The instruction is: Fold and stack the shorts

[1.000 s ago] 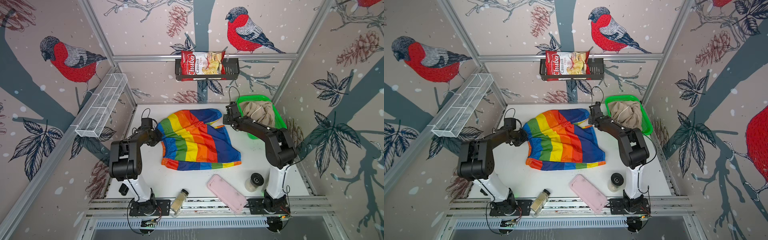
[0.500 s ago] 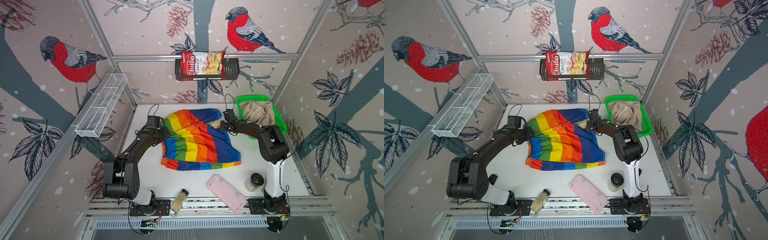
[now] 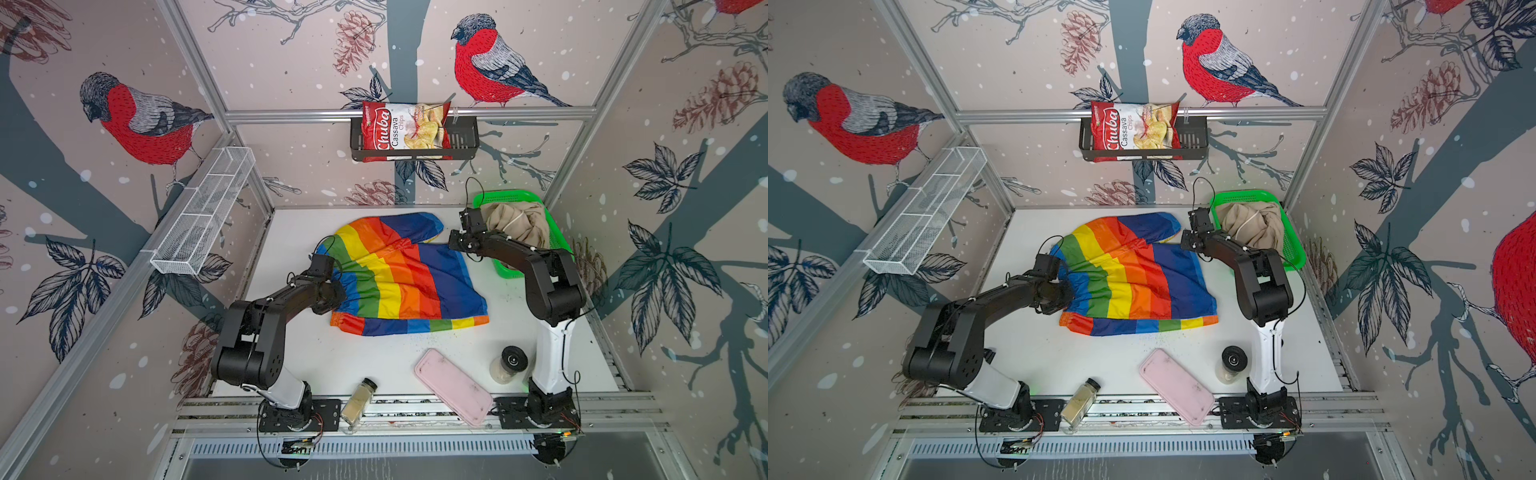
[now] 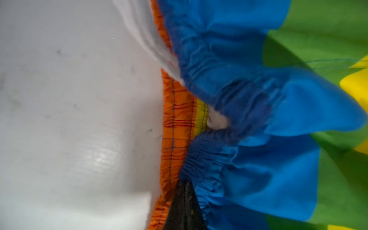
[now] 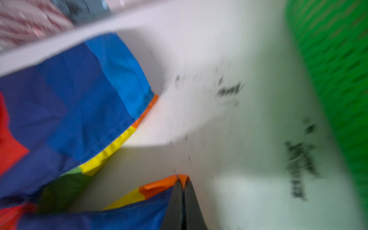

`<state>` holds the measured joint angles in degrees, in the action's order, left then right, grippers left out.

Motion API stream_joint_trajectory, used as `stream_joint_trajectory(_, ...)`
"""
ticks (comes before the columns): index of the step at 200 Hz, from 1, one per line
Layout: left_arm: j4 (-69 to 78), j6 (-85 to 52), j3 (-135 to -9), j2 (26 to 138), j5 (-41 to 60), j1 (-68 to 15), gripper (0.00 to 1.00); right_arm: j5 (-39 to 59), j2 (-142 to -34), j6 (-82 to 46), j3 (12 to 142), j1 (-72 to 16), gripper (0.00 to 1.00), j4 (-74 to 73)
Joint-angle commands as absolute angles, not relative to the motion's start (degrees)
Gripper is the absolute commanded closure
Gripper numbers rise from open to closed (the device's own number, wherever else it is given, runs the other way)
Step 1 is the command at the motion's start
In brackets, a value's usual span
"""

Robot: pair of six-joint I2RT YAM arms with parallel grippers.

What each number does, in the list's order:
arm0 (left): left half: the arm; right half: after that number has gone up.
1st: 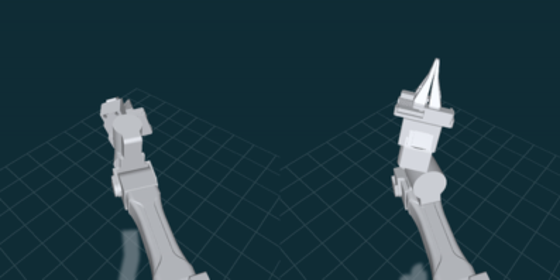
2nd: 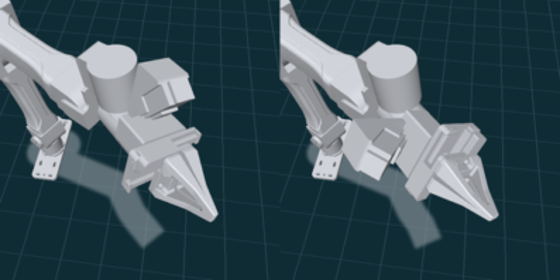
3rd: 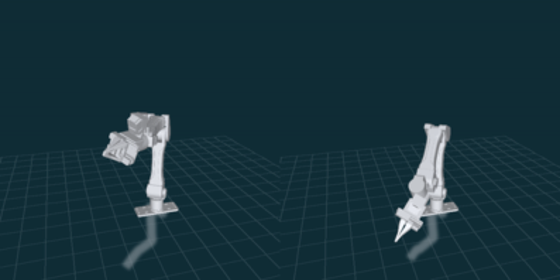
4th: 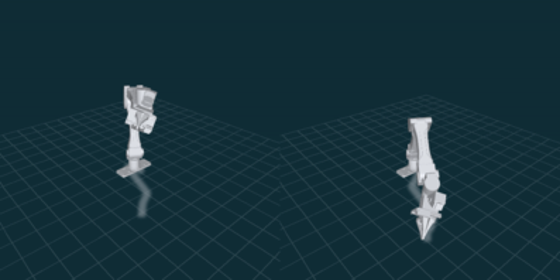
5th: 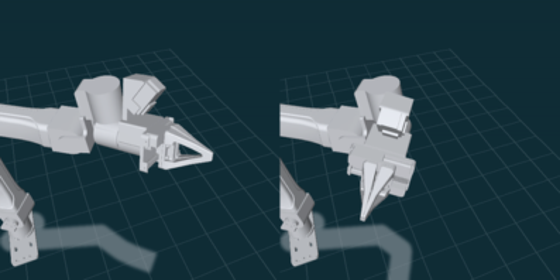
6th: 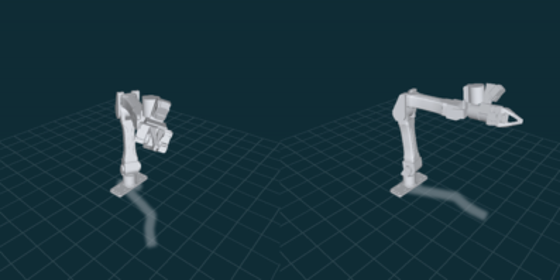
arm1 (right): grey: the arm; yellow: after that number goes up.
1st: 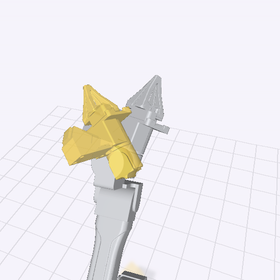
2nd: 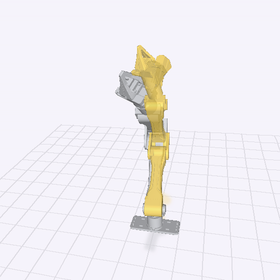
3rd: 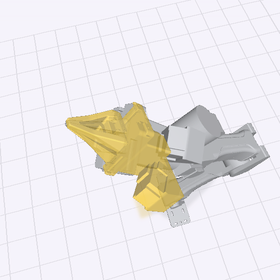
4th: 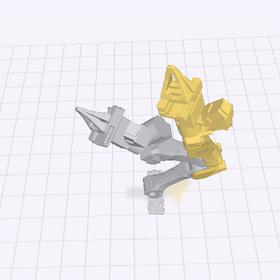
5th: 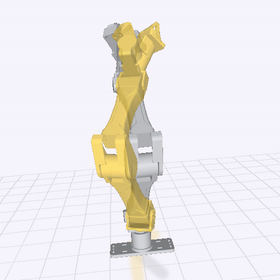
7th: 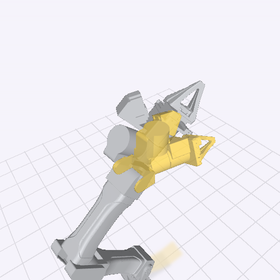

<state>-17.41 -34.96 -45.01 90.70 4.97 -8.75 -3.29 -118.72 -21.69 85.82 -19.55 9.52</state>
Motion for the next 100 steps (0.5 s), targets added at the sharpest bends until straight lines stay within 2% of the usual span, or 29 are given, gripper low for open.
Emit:
stream_joint_trajectory(1, -20.44, -34.26, -43.71, 92.5, 3.19, -8.79, 1.0, -9.39, -117.08, -19.34, 88.25, -18.71, 1.0, 9.89)
stream_joint_trajectory(46, -20.53, -33.94, -40.97, 93.23, 3.0, -8.88, 1.0, -15.5, -120.41, -17.51, 94.27, -18.14, 1.0, 11.71)
stream_joint_trajectory(100, -24.19, -35.05, -38.33, 85.38, 2.2, -8.88, 1.0, -20.52, -130.04, -15.72, 103.75, -18.99, 1.0, 14.3)
